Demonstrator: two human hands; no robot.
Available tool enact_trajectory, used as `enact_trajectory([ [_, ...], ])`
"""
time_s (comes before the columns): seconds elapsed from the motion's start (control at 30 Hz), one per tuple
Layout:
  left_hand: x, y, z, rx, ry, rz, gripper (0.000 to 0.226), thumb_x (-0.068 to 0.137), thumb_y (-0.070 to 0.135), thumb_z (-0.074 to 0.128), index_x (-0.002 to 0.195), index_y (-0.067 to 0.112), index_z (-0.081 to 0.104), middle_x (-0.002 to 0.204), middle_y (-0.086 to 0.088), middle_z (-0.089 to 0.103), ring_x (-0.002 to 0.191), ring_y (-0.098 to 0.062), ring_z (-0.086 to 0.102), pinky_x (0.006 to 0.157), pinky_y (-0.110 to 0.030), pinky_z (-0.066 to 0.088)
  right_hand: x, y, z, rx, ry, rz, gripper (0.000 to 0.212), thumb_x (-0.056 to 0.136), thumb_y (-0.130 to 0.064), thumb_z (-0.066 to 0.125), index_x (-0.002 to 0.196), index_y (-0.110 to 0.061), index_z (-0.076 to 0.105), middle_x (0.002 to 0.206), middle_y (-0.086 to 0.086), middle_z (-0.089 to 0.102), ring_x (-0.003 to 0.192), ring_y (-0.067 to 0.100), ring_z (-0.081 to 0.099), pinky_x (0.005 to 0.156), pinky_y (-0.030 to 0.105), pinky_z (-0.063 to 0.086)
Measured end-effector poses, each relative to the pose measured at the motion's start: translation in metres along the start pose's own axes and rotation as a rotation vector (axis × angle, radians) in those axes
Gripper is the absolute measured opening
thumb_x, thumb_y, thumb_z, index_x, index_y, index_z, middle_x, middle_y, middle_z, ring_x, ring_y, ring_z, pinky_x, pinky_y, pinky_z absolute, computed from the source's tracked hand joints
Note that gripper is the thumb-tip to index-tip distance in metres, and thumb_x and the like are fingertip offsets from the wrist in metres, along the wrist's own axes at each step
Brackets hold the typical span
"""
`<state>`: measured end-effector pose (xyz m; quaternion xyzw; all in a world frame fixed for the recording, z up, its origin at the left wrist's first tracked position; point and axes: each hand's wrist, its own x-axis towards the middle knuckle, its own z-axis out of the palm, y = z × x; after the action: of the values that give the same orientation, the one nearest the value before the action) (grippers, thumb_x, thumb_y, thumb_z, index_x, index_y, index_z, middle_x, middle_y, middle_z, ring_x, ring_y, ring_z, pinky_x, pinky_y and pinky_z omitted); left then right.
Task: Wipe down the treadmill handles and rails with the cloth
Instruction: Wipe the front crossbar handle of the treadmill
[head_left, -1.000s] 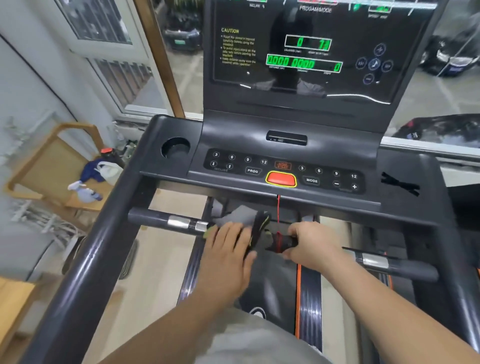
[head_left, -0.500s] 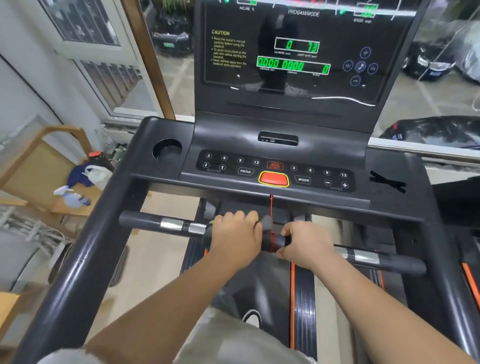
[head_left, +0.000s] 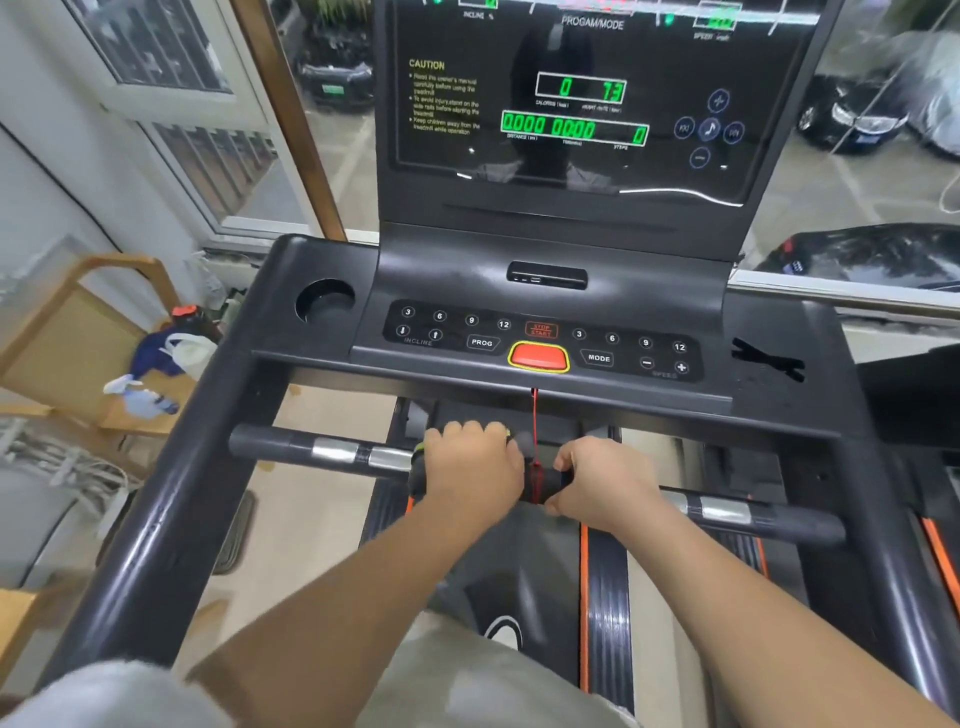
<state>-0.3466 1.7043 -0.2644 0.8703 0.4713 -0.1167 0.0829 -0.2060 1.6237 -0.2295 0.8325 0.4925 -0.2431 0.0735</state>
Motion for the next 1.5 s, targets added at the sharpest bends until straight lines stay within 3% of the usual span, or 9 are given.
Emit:
enact_trajectory([
  [0.2, -0.071, -0.012, 0.047, -0.06, 0.309, 0.182, 0.062, 0.098, 0.038, 0.049, 0.154, 0.014, 0.038, 0.145, -0.008, 0.047, 0.136, -0.032, 0.045, 0.114, -0.054, 0.034, 0.005, 0.002, -0.001, -0.005, -0.007, -0.007, 0.038, 0.067, -0.049, 0.08, 0.097, -0.028, 0.071, 0.087, -0.011, 0.068, 0.085, 0.016, 0.065, 0.071, 0.026, 0.052],
  [0.37, -0.004, -0.021, 0.014, 0.09, 0.3, 0.246, 0.03, 0.097, 0.046, 0.048, 0.104, 0.021, 0.064, 0.088, -0.006, 0.064, 0.083, -0.033, 0.057, 0.072, -0.042, 0.039, 0.004, 0.002, -0.004, -0.011, -0.026, -0.023, 0.04, 0.069, -0.052, 0.081, 0.103, -0.036, 0.067, 0.099, -0.01, 0.067, 0.096, 0.018, 0.064, 0.075, 0.028, 0.046],
  [0.47, 0.024, -0.006, -0.004, 0.017, -0.035, 0.043, 0.042, 0.098, 0.045, 0.024, 0.098, 0.024, 0.061, 0.103, -0.003, 0.069, 0.101, -0.032, 0.059, 0.088, -0.044, 0.039, 0.001, 0.003, -0.005, -0.005, -0.024, -0.027, 0.044, 0.072, -0.051, 0.08, 0.111, -0.037, 0.067, 0.106, -0.009, 0.068, 0.102, 0.018, 0.065, 0.079, 0.027, 0.048],
  [0.57, 0.01, 0.007, 0.004, 0.023, 0.052, -0.047, 0.056, 0.094, 0.045, 0.016, 0.104, 0.021, 0.065, 0.102, -0.003, 0.069, 0.099, -0.032, 0.057, 0.089, -0.047, 0.038, 0.001, 0.003, -0.004, -0.003, -0.019, -0.025, 0.042, 0.073, -0.049, 0.079, 0.111, -0.036, 0.068, 0.104, -0.01, 0.069, 0.1, 0.018, 0.066, 0.081, 0.027, 0.05],
  [0.73, -0.051, -0.017, 0.031, -0.145, 0.289, 0.235, 0.074, 0.094, 0.051, 0.046, 0.158, 0.016, 0.034, 0.131, -0.003, 0.056, 0.122, -0.028, 0.051, 0.111, -0.054, 0.035, 0.001, 0.005, 0.001, 0.016, 0.031, -0.017, 0.032, 0.068, -0.046, 0.077, 0.096, -0.031, 0.07, 0.085, -0.012, 0.068, 0.087, 0.018, 0.067, 0.072, 0.025, 0.049],
  [0.97, -0.012, -0.049, 0.021, 0.111, 0.345, 0.481, 0.07, 0.095, 0.068, 0.043, 0.146, 0.02, 0.045, 0.109, -0.004, 0.057, 0.093, -0.03, 0.054, 0.075, -0.045, 0.046, 0.004, 0.008, 0.001, 0.038, 0.031, -0.036, 0.034, 0.068, -0.052, 0.079, 0.095, -0.033, 0.071, 0.089, -0.012, 0.07, 0.091, 0.018, 0.067, 0.079, 0.028, 0.051],
  [1.2, -0.044, -0.034, 0.013, -0.054, 0.334, 0.15, 0.055, 0.096, 0.06, 0.047, 0.13, 0.017, 0.052, 0.098, -0.003, 0.06, 0.087, -0.026, 0.061, 0.067, -0.038, 0.055, 0.004, 0.01, 0.004, 0.036, 0.023, -0.042, 0.03, 0.069, -0.049, 0.078, 0.089, -0.029, 0.07, 0.086, -0.01, 0.07, 0.087, 0.02, 0.066, 0.071, 0.027, 0.046],
  [1.4, -0.042, -0.013, 0.013, -0.108, 0.322, 0.172, 0.064, 0.089, 0.063, 0.052, 0.134, 0.018, 0.053, 0.114, -0.007, 0.054, 0.104, -0.034, 0.057, 0.086, -0.047, 0.049, 0.006, 0.009, 0.005, 0.045, 0.028, -0.04, 0.034, 0.069, -0.051, 0.079, 0.096, -0.033, 0.071, 0.089, -0.013, 0.069, 0.091, 0.017, 0.066, 0.072, 0.027, 0.045],
  [1.5, -0.048, -0.033, 0.021, 0.016, 0.263, 0.319, 0.082, 0.087, 0.062, 0.05, 0.155, 0.019, 0.035, 0.158, -0.01, 0.037, 0.145, -0.038, 0.035, 0.117, -0.058, 0.029, 0.007, 0.011, 0.009, 0.042, 0.049, -0.04, 0.033, 0.07, -0.05, 0.077, 0.098, -0.033, 0.071, 0.088, -0.013, 0.068, 0.089, 0.017, 0.065, 0.073, 0.027, 0.046],
])
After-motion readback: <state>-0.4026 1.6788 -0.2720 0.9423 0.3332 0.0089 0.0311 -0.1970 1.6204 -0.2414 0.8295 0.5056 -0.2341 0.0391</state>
